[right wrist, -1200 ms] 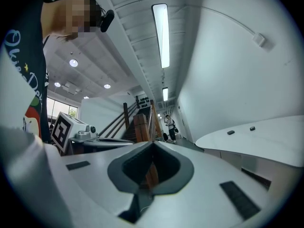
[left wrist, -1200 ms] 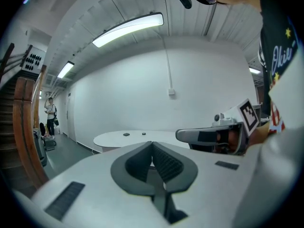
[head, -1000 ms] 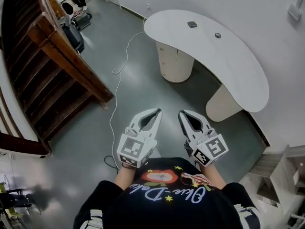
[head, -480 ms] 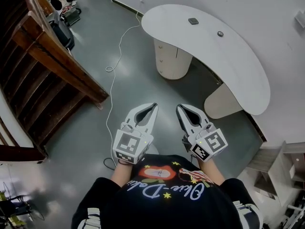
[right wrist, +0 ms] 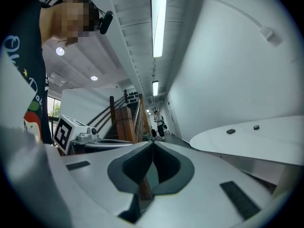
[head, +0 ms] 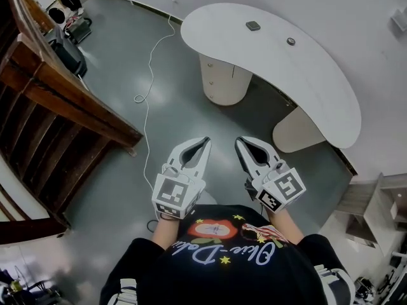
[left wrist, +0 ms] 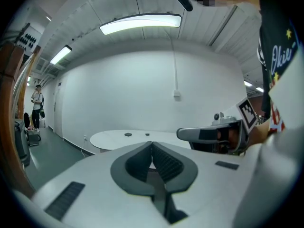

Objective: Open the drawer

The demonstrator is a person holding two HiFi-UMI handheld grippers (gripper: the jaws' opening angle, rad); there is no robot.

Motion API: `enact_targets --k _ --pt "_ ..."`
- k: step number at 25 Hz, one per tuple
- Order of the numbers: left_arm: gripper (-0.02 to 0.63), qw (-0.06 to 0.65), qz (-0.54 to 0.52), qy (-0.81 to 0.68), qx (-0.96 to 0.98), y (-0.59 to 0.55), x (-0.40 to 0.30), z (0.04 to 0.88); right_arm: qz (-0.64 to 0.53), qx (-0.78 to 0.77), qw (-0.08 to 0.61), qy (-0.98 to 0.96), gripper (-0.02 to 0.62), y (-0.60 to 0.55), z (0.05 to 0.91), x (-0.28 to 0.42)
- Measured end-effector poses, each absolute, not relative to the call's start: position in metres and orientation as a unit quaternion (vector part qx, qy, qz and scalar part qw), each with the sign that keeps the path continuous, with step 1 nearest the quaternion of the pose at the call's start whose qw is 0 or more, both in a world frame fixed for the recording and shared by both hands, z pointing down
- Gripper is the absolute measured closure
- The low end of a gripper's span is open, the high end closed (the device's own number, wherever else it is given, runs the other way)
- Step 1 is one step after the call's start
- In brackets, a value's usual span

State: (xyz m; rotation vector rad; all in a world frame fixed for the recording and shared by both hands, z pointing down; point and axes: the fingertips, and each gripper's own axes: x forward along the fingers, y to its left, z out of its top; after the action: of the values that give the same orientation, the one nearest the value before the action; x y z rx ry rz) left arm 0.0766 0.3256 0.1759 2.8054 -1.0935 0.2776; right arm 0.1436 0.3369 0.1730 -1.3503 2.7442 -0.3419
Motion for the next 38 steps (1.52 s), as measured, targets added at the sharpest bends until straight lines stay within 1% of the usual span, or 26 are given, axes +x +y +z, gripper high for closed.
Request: enact_targets --k 20,28,32,38 --pt "0.603 0.07 0.081 -0.322 0.941 0.255 0.002 0.188 -0.125 -0.468 0.021 0.875 0.594 0.275 0.18 0.069" --pt "0.603 0.074 0.085 -0.318 0.941 0.246 0.006 0.2 -0.132 -0.482 0.01 0.866 0.594 0.267 0.19 0.081" --pt "0.601 0.071 0.089 -0.336 0.935 0.236 0.009 0.201 -0.134 -0.47 0.016 0.872 0.594 0.249 0.194 0.089" --pt "0.601 0.063 0.103 -0.372 0.92 0.214 -0.004 0.197 -0.129 -0.434 0.027 0.891 0.594 0.215 0.187 0.076"
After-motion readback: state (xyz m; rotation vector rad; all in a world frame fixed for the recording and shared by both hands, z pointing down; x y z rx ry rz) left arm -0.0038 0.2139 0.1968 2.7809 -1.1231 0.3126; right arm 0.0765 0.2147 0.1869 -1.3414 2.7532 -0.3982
